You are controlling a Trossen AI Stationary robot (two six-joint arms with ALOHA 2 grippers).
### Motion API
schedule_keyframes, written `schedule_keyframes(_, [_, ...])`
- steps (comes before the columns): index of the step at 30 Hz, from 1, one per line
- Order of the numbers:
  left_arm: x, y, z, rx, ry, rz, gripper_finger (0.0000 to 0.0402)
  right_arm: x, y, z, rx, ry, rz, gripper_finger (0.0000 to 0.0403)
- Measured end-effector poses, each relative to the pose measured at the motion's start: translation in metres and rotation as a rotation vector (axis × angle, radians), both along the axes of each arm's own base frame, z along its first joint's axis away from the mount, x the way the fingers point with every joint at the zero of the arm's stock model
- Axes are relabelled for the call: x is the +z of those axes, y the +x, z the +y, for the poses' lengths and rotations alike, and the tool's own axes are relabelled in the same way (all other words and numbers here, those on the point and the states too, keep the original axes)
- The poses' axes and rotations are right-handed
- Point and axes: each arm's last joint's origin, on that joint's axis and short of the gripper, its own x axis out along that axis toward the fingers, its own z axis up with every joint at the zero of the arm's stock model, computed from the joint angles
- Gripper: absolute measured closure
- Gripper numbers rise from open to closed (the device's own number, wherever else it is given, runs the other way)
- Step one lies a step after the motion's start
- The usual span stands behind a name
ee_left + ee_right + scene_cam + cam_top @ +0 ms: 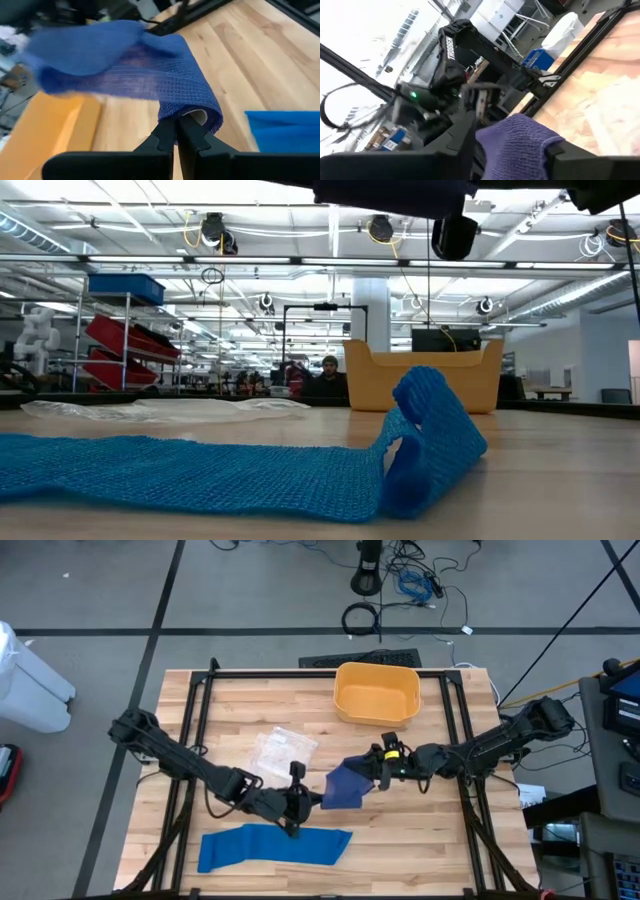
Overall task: Roll bandage
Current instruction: Roll the dark blue bandage
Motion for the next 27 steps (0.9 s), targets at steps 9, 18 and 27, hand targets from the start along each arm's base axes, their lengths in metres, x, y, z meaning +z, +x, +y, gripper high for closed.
schedule_keyframes(9, [-0.019,0.007,-0.004,-0.009,0.029,0.052,0.0396,-0.006,0.001,0.0,0.053,0.107,0.051,0.0268])
schedule_keyframes(18, [-0.018,0.006,-0.011,-0.06,0.05,0.04,0.0396,-0.018,0.001,0.0,0.075,0.261,0.164,0.0268])
schedule_keyframes(27, [-0.018,0.004,-0.015,-0.118,0.058,0.047,0.0396,-0.019,0.002,0.0,0.199,0.276,0.197,0.0268])
